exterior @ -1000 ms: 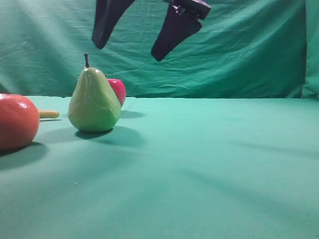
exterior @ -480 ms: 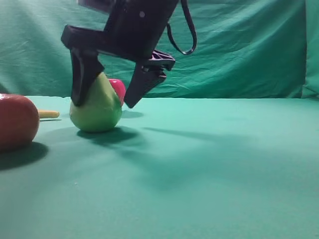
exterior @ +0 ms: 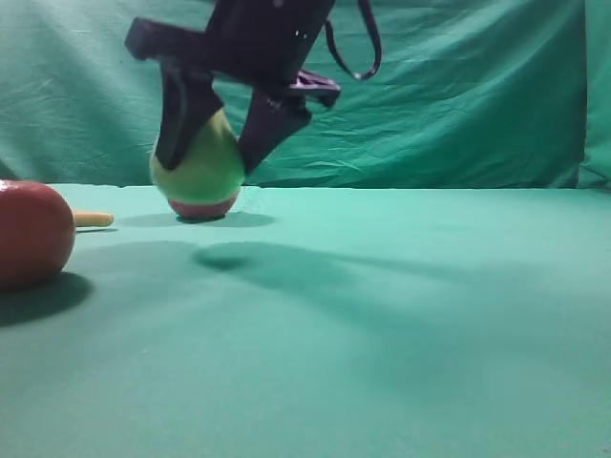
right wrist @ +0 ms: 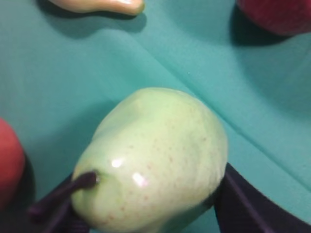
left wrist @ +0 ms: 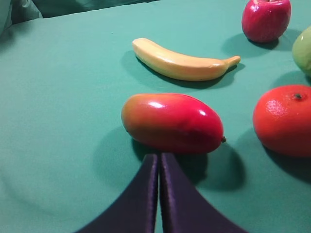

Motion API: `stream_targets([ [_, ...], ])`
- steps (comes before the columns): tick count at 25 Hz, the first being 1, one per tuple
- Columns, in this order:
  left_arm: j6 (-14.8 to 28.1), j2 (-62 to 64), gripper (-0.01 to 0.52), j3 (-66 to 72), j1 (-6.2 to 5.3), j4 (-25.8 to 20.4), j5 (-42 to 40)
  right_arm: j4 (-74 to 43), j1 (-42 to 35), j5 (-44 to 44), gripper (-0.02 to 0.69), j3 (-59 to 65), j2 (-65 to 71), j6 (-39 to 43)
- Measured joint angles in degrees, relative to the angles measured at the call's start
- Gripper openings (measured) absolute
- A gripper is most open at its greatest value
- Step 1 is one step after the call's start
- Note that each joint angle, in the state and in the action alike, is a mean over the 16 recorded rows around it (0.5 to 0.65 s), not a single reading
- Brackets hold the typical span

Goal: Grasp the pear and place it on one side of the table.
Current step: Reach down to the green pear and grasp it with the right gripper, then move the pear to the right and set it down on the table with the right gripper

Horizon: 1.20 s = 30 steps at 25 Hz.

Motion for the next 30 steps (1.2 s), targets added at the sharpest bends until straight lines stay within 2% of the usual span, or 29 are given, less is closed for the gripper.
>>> stream_targets([
  [6,0.00,0.00,0.000,0.00,0.00,0.00,0.00,-3.26,-4.91,1.83,0.458,3.08,-7.73,2.96],
  [12,0.00,0.00,0.000,0.00,0.00,0.00,0.00,-6.23,-13.91,1.44,0.458,12.72,-17.61,6.25],
  [21,0.00,0.00,0.000,0.00,0.00,0.00,0.00,-7.37,-26.92,-6.39,0.458,33.41,-26.15,7.93],
  [26,0.00,0.00,0.000,0.00,0.00,0.00,0.00,-7.44,-30.16,-10.58,0.458,40.36,-26.69,7.91],
  [30,0.00,0.00,0.000,0.00,0.00,0.00,0.00,-7.40,-30.95,-12.34,0.487,42.77,-26.28,7.88],
])
